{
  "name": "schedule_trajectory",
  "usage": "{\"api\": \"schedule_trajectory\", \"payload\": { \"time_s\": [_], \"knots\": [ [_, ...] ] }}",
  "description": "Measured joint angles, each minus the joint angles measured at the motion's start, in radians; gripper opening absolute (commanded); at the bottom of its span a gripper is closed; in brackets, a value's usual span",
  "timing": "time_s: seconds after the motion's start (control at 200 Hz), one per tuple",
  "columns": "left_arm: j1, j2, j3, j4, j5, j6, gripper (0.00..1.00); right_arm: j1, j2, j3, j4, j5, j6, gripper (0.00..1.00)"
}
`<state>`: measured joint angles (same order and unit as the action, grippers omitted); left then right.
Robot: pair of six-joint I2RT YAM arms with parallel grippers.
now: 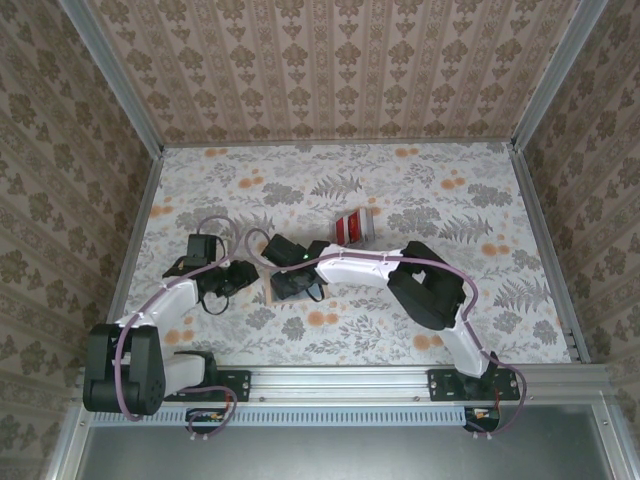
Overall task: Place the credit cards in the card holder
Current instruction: Flip over the card slot in the card holder.
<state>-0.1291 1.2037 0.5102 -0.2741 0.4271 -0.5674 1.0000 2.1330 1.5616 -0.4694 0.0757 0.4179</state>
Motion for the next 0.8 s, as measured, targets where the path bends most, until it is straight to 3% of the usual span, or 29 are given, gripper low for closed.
{"api": "schedule_trajectory", "payload": {
  "time_s": [0.07, 0.14, 0.3, 0.645, 0.8],
  "knots": [
    [0.0, 0.006, 0.0, 0.005, 0.0, 0.0, 0.36, 0.006, 0.007, 0.016, -0.005, 0.0, -0.001, 0.58],
    [0.0, 0.013, 0.0, 0.01, 0.0, 0.003, 0.36, 0.011, 0.013, 0.023, -0.006, 0.0, -0.003, 0.7],
    [0.0, 0.015, 0.0, 0.016, 0.0, 0.008, 0.36, 0.013, 0.026, 0.033, -0.01, -0.001, -0.003, 0.73],
    [0.0, 0.028, 0.0, 0.021, 0.0, 0.015, 0.36, 0.013, 0.03, 0.039, -0.01, 0.005, 0.001, 0.52],
    [0.0, 0.027, 0.0, 0.021, 0.005, 0.015, 0.35, 0.012, 0.026, 0.03, 0.002, 0.006, 0.001, 0.49]
  ]
}}
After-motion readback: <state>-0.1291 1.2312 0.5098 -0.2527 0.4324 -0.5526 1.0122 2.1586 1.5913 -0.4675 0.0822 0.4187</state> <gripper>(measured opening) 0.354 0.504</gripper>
